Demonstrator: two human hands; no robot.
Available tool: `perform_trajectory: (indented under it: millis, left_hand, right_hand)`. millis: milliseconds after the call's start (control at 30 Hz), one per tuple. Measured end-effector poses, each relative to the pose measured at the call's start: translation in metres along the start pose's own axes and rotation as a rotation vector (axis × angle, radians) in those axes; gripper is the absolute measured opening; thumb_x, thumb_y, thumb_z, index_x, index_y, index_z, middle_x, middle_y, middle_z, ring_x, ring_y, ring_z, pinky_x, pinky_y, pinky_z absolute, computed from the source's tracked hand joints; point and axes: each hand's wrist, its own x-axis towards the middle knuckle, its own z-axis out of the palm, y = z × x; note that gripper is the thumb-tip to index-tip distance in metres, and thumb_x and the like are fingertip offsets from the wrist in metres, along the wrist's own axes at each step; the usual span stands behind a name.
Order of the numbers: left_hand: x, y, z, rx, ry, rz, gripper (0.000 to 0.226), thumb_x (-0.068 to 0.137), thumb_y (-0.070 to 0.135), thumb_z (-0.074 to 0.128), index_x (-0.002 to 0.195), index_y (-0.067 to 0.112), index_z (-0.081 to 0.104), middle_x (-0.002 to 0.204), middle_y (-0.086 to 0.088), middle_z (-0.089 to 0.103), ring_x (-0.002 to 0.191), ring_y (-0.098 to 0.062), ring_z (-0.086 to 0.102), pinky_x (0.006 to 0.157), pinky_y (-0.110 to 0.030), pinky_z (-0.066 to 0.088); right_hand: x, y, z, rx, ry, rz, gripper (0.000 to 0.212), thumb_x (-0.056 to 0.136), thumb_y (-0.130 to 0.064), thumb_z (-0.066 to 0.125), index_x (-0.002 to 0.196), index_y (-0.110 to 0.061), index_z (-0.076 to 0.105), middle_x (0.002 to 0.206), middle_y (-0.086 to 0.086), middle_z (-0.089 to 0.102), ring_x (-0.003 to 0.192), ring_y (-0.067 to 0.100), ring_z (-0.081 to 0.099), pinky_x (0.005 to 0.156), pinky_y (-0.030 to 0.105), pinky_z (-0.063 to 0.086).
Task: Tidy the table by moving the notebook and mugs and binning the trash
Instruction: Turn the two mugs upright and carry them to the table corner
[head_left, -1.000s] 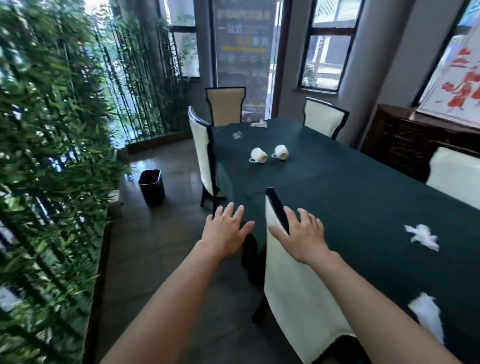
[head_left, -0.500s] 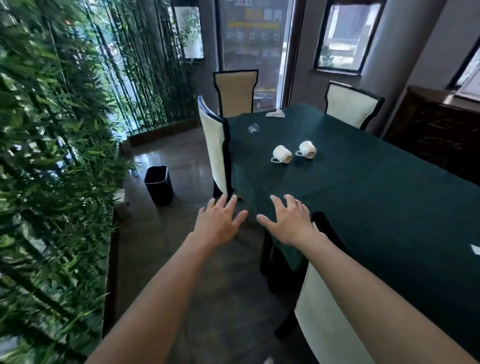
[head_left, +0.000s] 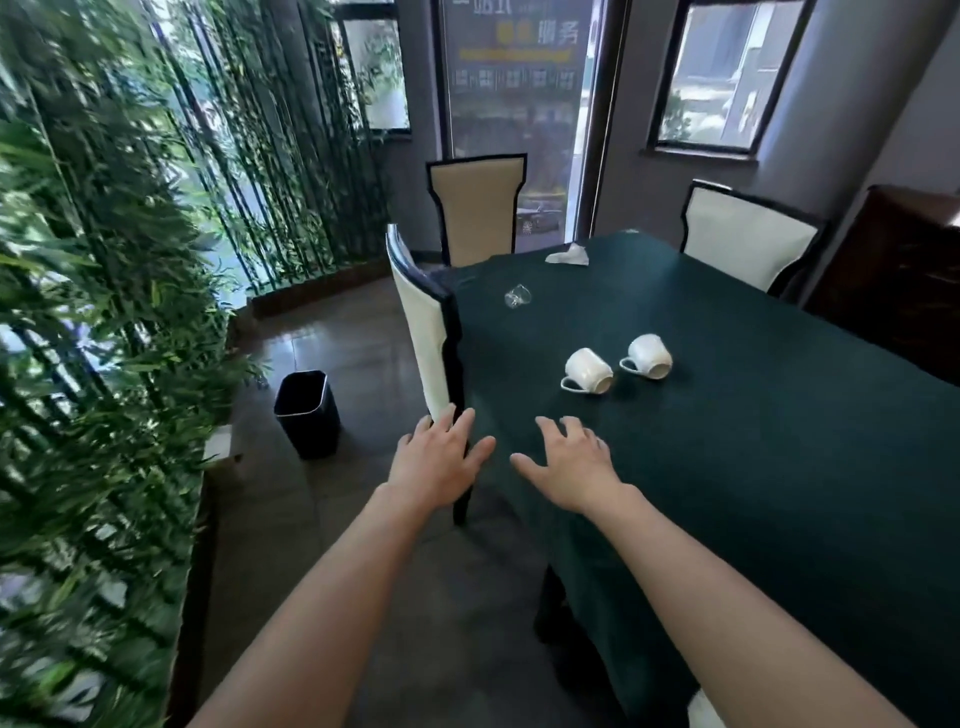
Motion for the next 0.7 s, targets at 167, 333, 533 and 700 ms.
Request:
perform_trajectory:
  millis: [167, 333, 533, 700]
  left_hand:
    - [0.067, -0.016, -0.003, -0.001, -0.019, 0.003, 0.069, 0.104, 0.062, 0.032, 0.161, 0.024, 0.029, 0.17, 0.001, 0.027, 0.152, -0.029, 0.03, 0.115, -0.053, 0.037]
    - [0.129, -0.034, 0.002, -0.037, -0.06, -0.004, 0.069, 0.104, 0.062, 0.031, 0.161, 0.024, 0.028, 0.172, -0.002, 0.023, 0.155, -0.031, 0.025, 0.119, -0.054, 0.033]
    - [0.209, -0.055, 0.014, -0.084, -0.103, 0.049, 0.07, 0.103, 0.064, 0.031, 0.163, 0.027, 0.025, 0.173, -0.001, 0.021, 0.156, -0.028, 0.025, 0.118, -0.053, 0.03]
    - [0.279, -0.078, 0.02, -0.127, -0.155, 0.116, 0.071, 0.102, 0.065, 0.029, 0.162, 0.027, 0.026, 0.173, -0.001, 0.021, 0.153, -0.031, 0.032, 0.117, -0.051, 0.033]
  right_hand:
    - [0.071, 0.001, -0.006, 0.031, -0.026, 0.016, 0.081, 0.096, -0.069, 0.041, 0.16, -0.02, 0.026, 0.16, 0.018, 0.034, 0.145, 0.037, 0.037, 0.118, 0.048, 0.03]
    - [0.131, 0.003, -0.001, 0.059, -0.035, 0.058, 0.081, 0.096, -0.068, 0.041, 0.16, -0.02, 0.026, 0.159, 0.017, 0.036, 0.144, 0.036, 0.039, 0.117, 0.048, 0.031]
    - [0.203, -0.003, 0.006, 0.081, -0.023, 0.142, 0.081, 0.096, -0.068, 0.042, 0.16, -0.021, 0.027, 0.158, 0.016, 0.036, 0.144, 0.035, 0.039, 0.117, 0.047, 0.033]
    - [0.261, -0.016, 0.006, 0.15, 0.009, 0.252, 0.078, 0.097, -0.063, 0.048, 0.158, -0.019, 0.03, 0.157, 0.017, 0.038, 0.143, 0.036, 0.042, 0.115, 0.046, 0.038]
